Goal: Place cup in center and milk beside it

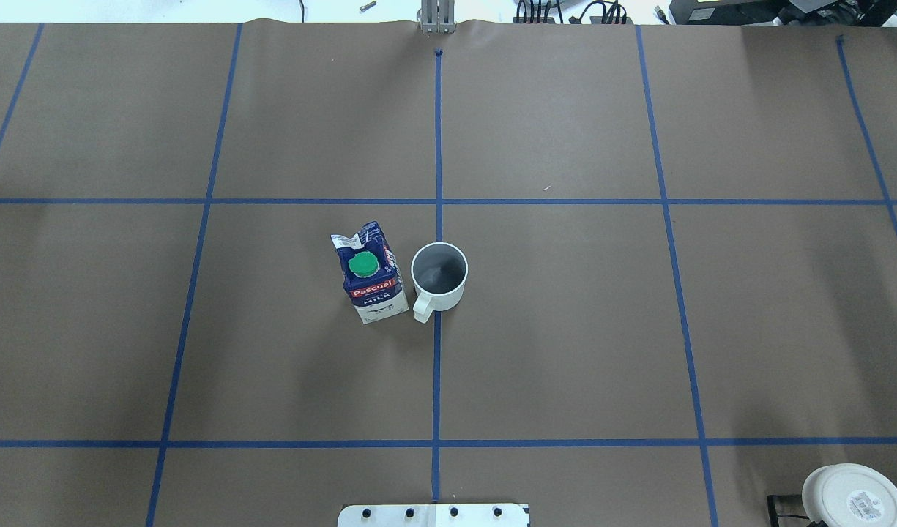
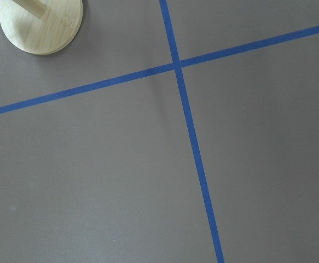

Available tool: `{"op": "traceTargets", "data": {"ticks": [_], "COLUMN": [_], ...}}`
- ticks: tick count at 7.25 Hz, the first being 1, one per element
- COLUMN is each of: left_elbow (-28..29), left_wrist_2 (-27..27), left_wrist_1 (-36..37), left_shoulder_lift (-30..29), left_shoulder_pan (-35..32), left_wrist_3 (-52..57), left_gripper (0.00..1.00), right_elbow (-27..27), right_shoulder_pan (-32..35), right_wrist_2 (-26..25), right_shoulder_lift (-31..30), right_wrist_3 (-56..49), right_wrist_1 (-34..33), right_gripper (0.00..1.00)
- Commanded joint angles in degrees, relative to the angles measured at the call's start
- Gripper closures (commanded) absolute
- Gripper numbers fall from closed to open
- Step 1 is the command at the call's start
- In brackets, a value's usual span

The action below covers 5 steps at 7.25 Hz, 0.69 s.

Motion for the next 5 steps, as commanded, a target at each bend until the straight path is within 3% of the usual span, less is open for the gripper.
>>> {"op": "traceTargets", "data": {"ticks": [1, 5], "left_elbow": [-0.4, -0.4], "left_wrist_2": [0.0, 0.0], "left_wrist_1": [0.0, 0.0], "left_shoulder_lift": [-0.1, 0.1], "left_shoulder_pan": [0.0, 0.0], "left_wrist_3": [0.0, 0.0], "left_gripper": [0.01, 0.01], "right_elbow": [0.0, 0.5], "right_shoulder_pan": [0.0, 0.0], "right_wrist_2": [0.0, 3.2], "right_shoulder_lift": [0.0, 0.0], "right_wrist_3": [0.1, 0.1], "right_wrist_1": [0.0, 0.1], "right_gripper": [0.0, 0.0]}}
